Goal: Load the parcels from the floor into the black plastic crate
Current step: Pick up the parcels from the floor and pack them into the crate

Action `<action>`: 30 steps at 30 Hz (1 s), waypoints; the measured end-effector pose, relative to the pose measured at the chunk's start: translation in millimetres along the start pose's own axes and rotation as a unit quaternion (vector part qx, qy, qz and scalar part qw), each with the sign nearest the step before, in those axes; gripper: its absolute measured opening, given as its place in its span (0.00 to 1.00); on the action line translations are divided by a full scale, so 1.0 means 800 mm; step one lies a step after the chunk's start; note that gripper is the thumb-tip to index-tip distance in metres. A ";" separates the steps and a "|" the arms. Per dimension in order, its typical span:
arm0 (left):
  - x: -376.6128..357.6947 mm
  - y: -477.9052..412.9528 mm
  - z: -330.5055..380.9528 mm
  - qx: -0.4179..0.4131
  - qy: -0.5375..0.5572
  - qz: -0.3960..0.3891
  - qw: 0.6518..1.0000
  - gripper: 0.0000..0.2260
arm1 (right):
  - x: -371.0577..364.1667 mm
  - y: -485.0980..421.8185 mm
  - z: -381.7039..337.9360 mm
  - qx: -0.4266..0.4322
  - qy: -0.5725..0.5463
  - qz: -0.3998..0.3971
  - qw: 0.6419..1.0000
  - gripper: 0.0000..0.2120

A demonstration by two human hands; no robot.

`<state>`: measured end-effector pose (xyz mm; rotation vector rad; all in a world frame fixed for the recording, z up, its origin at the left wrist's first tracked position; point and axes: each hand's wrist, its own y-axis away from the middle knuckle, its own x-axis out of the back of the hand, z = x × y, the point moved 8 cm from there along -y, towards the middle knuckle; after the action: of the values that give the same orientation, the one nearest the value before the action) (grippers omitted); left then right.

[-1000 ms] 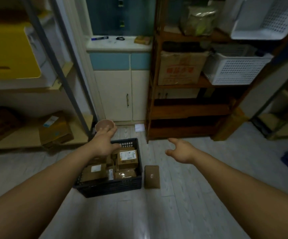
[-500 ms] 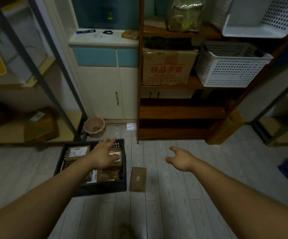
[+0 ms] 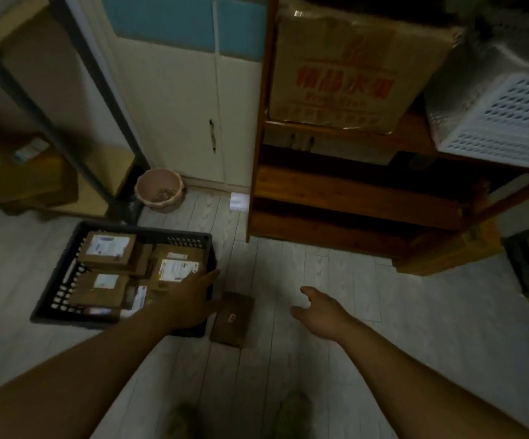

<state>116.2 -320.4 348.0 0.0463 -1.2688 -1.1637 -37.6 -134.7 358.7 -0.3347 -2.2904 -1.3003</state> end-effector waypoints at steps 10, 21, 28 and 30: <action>-0.173 -0.200 -0.070 0.073 0.039 -0.036 0.996 0.32 | -0.122 -0.262 0.102 -0.011 0.021 -0.058 0.998 0.33; -0.449 -0.407 -0.238 0.180 0.217 -0.039 0.959 0.24 | -0.380 -0.496 0.213 -0.055 -0.102 -0.150 0.982 0.29; -0.558 -0.446 -0.283 0.221 0.306 -0.109 0.920 0.31 | -0.480 -0.561 0.241 -0.048 -0.139 -0.156 0.977 0.30; -0.564 -0.442 -0.281 0.215 0.333 -0.107 0.912 0.23 | -0.482 -0.553 0.231 -0.047 -0.273 -0.139 0.951 0.26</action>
<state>123.7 -299.0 -267.5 0.8594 -0.8859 -0.9058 46.6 -197.0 -247.9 -0.4634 -2.8205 -1.6167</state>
